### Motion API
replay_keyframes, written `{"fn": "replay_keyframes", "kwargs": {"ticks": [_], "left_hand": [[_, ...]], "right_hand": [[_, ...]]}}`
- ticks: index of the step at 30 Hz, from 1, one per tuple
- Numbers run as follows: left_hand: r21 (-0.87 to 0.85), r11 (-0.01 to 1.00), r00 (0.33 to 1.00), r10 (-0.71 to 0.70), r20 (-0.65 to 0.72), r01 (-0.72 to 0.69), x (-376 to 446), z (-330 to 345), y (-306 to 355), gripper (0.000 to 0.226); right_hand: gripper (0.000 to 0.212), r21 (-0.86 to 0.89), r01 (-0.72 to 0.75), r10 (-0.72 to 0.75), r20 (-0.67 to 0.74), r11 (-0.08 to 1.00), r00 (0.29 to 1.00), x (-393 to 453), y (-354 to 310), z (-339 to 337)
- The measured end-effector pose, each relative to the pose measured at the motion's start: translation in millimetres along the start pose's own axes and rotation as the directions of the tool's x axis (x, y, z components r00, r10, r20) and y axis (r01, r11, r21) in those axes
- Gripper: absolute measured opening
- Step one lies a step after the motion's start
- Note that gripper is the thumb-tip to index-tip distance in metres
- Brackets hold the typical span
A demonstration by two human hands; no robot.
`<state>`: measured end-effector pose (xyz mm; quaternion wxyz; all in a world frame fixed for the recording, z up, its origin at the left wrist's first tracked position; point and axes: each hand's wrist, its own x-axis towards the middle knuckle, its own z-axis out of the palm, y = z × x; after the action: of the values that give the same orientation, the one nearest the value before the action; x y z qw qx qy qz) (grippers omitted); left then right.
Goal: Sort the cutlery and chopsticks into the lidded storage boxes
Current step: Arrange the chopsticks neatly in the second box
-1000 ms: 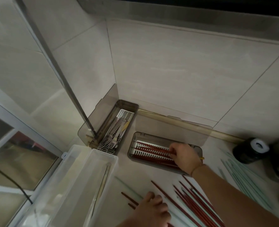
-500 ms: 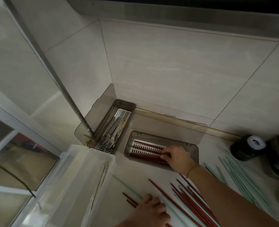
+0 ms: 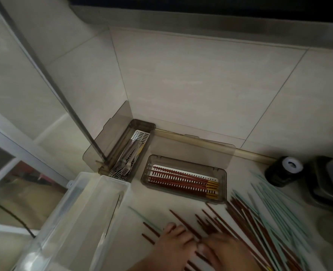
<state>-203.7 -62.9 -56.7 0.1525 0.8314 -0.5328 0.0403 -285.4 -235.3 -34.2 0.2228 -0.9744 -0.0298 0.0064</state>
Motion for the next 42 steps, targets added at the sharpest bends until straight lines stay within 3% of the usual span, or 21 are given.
{"fn": "replay_keyframes", "kwargs": {"ticks": [2, 5, 7, 10, 13, 17, 20, 23, 27, 30, 32, 34, 40, 42], "left_hand": [[-0.022, 1.000, 0.998, -0.019, -0.065, 0.018, 7, -13, -5, 0.017], [-0.086, 0.996, 0.981, -0.017, -0.195, 0.000, 15, -23, -19, 0.011], [-0.152, 0.984, 0.939, -0.141, -0.313, 0.097, 25, -26, -28, 0.017], [-0.302, 0.895, 0.807, -0.432, -0.404, 0.328, 37, -32, -46, 0.012], [-0.207, 0.844, 0.790, -0.536, -0.297, 0.494, 35, -26, -63, 0.011], [-0.189, 0.819, 0.807, -0.569, -0.155, 0.541, 29, -21, -69, 0.018], [-0.249, 0.837, 0.822, -0.536, -0.191, 0.487, 27, -21, -74, 0.016], [-0.247, 0.901, 0.895, -0.405, -0.187, 0.356, 18, -18, -76, 0.008], [-0.246, 0.965, 0.994, -0.073, 0.085, 0.092, 1, -12, -71, 0.006], [-0.230, 0.971, 0.955, 0.131, 0.266, -0.069, -14, -12, -69, 0.014], [-0.103, 0.976, 0.893, 0.219, 0.394, -0.194, -22, -13, -68, 0.024], [0.044, 0.957, 0.847, 0.231, 0.479, -0.285, -28, -10, -65, 0.030], [0.084, 0.963, 0.914, 0.212, 0.347, -0.256, -31, -4, -54, 0.015], [0.076, 0.976, 0.942, 0.175, 0.286, -0.205, -33, -7, -50, 0.014]], "right_hand": [[0.012, -0.028, -0.025, 0.024, -0.012, 0.999, 1.000, -4, -3, -2], [0.042, 0.015, -0.118, 0.119, -0.099, 0.993, 0.988, 5, -3, -16], [0.038, 0.017, -0.150, 0.151, -0.204, 0.988, 0.967, 21, 1, -27], [0.023, 0.121, -0.244, 0.271, -0.333, 0.962, 0.903, 63, 14, -39], [0.013, 0.109, -0.303, 0.320, -0.224, 0.947, 0.920, 115, 26, -37], [0.014, 0.149, -0.309, 0.312, -0.003, 0.939, 0.950, 156, 33, -12], [0.015, 0.079, -0.294, 0.290, 0.052, 0.953, 0.956, 170, 35, 3], [0.015, 0.085, -0.260, 0.256, 0.056, 0.962, 0.965, 178, 33, 11], [0.017, 0.084, -0.222, 0.213, 0.105, 0.971, 0.972, 176, 34, 18], [0.015, 0.086, -0.148, 0.153, -0.059, 0.985, 0.986, 161, 32, 12], [0.009, 0.085, -0.064, 0.083, -0.250, 0.994, 0.965, 140, 25, 7], [0.005, 0.065, 0.042, -0.022, -0.280, 0.997, 0.960, 112, 13, 7], [0.008, 0.016, 0.221, -0.220, -0.047, 0.975, 0.974, 32, -15, 27], [0.018, -0.053, 0.160, -0.160, 0.011, 0.986, 0.987, 17, -23, 36]]}}
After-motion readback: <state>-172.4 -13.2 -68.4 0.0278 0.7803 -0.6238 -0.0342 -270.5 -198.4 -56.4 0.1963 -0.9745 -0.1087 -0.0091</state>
